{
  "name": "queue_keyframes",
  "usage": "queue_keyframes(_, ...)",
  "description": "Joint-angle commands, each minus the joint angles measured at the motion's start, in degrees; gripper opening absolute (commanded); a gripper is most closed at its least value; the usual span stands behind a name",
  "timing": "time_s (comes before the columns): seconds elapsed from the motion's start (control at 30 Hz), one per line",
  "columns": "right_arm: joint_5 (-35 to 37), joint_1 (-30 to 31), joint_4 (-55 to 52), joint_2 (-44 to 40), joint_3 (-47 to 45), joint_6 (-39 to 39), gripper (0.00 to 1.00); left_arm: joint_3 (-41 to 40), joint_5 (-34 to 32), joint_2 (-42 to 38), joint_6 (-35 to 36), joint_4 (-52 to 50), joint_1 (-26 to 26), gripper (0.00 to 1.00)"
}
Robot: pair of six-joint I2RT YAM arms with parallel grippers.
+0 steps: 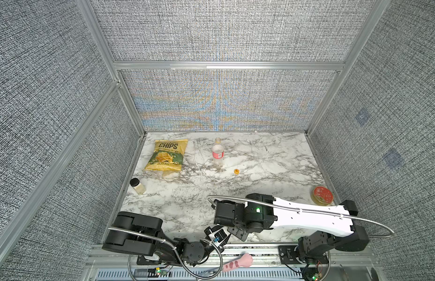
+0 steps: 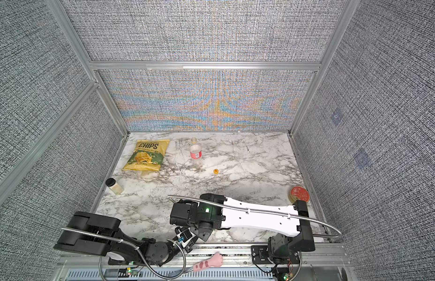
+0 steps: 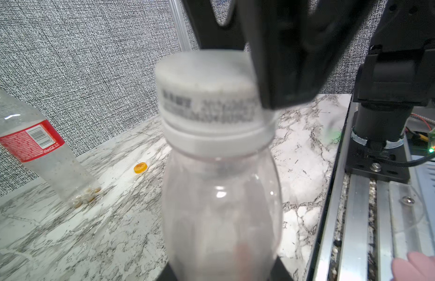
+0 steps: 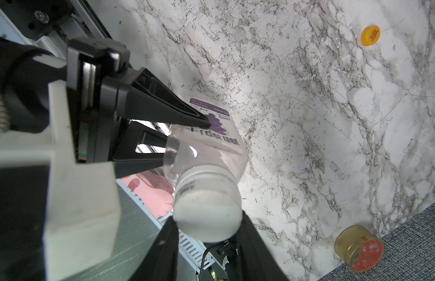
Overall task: Screw on the bottle caps
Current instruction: Screw the bottle cap onto the plastic bottle.
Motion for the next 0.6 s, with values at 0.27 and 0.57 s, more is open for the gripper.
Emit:
queue_keyframes(0.27,3.8,-0.5,2.6,2.3,2.1,9.8,0.32,0.1,0.5,-0.1,0.6,7.4,-0.1,0.32)
queue_keyframes(0.57,1.7,-1.3,5.7,0.6,2.3,10.9,0.42,0.1,0.6,-0.1,0.5,7.3,-0.1,0.32)
